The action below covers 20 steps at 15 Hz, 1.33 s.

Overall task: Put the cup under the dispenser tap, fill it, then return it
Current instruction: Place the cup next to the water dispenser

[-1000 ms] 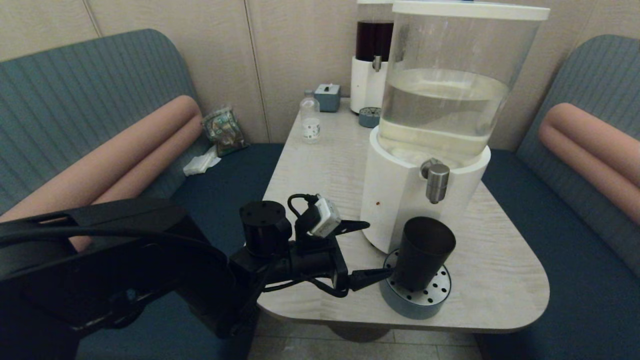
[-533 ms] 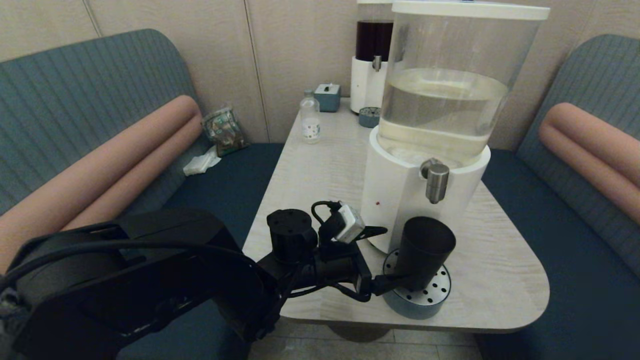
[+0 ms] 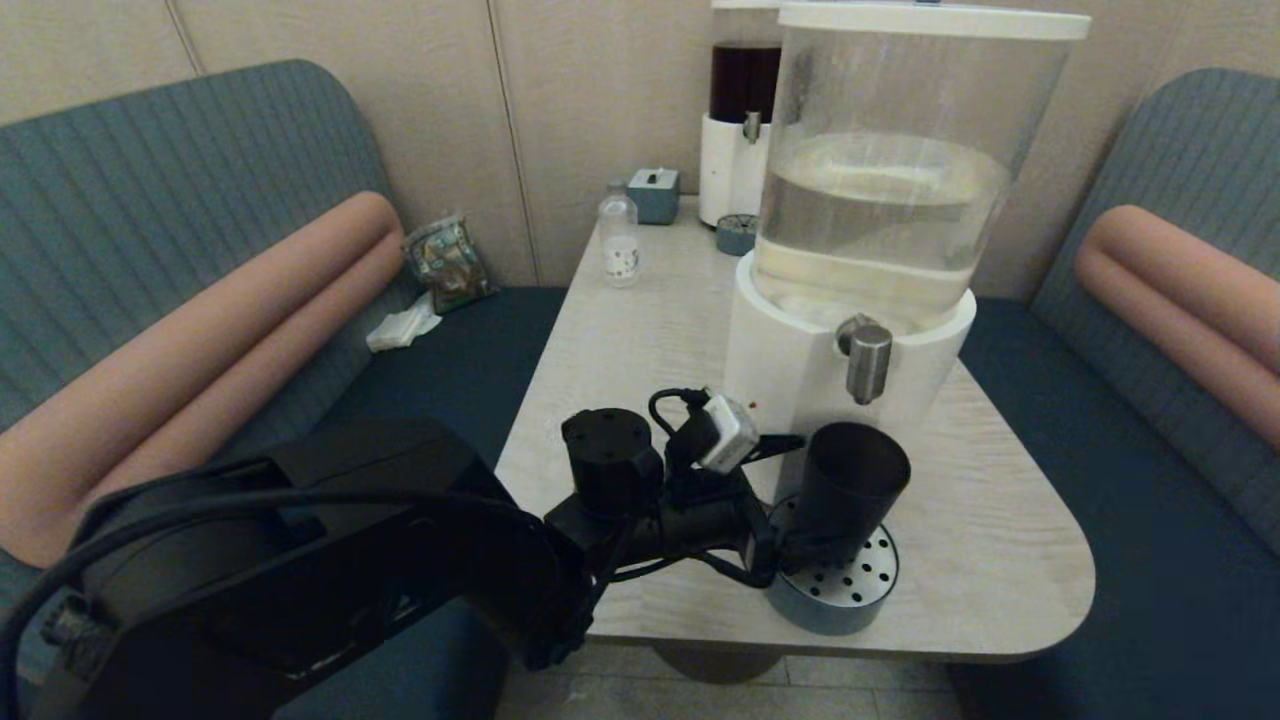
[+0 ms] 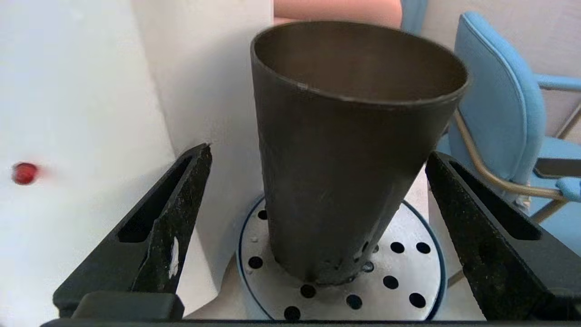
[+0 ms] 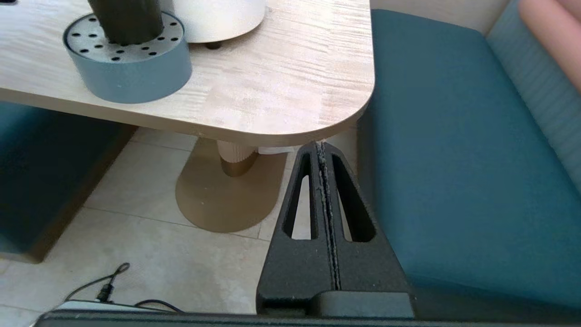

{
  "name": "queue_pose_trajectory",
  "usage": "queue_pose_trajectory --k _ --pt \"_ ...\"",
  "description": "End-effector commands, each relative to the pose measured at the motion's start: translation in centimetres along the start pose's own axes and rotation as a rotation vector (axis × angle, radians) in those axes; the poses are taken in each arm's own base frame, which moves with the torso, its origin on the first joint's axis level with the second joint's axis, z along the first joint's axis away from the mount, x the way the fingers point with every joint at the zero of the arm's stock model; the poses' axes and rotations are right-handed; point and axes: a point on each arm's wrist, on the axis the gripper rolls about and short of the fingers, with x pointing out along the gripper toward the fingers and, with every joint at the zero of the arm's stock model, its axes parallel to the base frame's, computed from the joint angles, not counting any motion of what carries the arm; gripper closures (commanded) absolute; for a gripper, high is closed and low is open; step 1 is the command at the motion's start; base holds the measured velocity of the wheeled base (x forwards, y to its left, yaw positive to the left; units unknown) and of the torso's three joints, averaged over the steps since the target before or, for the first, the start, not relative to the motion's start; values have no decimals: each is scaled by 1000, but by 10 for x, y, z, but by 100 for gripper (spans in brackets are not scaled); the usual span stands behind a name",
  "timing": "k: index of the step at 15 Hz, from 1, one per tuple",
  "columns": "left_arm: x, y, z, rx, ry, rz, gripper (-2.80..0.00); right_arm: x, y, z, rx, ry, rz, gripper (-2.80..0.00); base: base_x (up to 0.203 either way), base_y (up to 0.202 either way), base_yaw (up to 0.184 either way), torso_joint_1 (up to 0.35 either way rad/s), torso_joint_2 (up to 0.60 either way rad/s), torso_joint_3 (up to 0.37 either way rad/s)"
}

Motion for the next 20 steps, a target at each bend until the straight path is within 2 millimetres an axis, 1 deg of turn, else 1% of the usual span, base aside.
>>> queue_pose_trajectory --k 1,4,6,13,20 --pt "1 -3 -1 -2 1 -6 -280 0 0 0 -1 -1 2 0 0 0 0 0 0 0" --pt "10 -16 0 -6 -6 -43 -280 0 0 0 -1 -2 2 0 0 0 0 0 0 0" --pt "17 -19 -2 -15 -13 -51 -280 0 0 0 -1 -2 1 0 0 0 0 0 0 0" --pt "30 -19 -11 -17 -25 -35 -280 0 0 0 -1 -1 2 0 0 0 0 0 0 0" --pt "41 -15 -10 -14 -59 4 -280 0 0 0 -1 -1 2 0 0 0 0 0 0 0"
